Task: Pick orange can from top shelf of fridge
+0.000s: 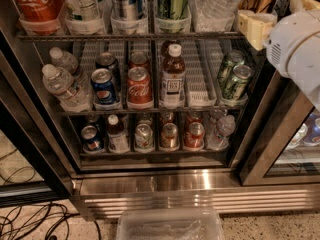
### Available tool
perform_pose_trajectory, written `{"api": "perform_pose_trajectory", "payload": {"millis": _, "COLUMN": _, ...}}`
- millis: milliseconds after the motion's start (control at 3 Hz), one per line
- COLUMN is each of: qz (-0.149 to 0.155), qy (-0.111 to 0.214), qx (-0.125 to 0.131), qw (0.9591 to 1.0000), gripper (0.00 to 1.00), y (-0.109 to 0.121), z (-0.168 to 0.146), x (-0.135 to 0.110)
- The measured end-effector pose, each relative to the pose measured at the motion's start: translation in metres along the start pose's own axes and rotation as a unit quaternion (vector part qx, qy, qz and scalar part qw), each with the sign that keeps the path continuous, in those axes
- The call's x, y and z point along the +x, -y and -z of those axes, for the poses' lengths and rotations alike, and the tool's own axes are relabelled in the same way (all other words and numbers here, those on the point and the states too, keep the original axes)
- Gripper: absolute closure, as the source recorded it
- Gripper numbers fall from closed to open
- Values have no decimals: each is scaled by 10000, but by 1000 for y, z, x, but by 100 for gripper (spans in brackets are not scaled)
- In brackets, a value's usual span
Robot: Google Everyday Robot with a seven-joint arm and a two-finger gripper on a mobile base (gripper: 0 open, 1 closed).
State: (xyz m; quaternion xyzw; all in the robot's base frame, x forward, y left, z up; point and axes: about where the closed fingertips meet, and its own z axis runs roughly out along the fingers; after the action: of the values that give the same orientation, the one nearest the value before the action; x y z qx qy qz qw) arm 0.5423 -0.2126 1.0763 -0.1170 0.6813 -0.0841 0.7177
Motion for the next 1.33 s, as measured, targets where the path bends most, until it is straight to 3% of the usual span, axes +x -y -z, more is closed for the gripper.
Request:
{"api": "perform_pose_trajectory", "payload": {"millis": 667, "qz": -56, "qy": 154, "qx": 63, "qw": 9998, "gripper": 37, "y": 5, "z": -23, "x": -9}}
{"api": "perform_pose_trajectory", "payload": {"millis": 1333, "qz": -100, "qy": 87, "qx": 280, "qw": 9995, "gripper": 43, "y": 19, "z": -35, "x": 1}}
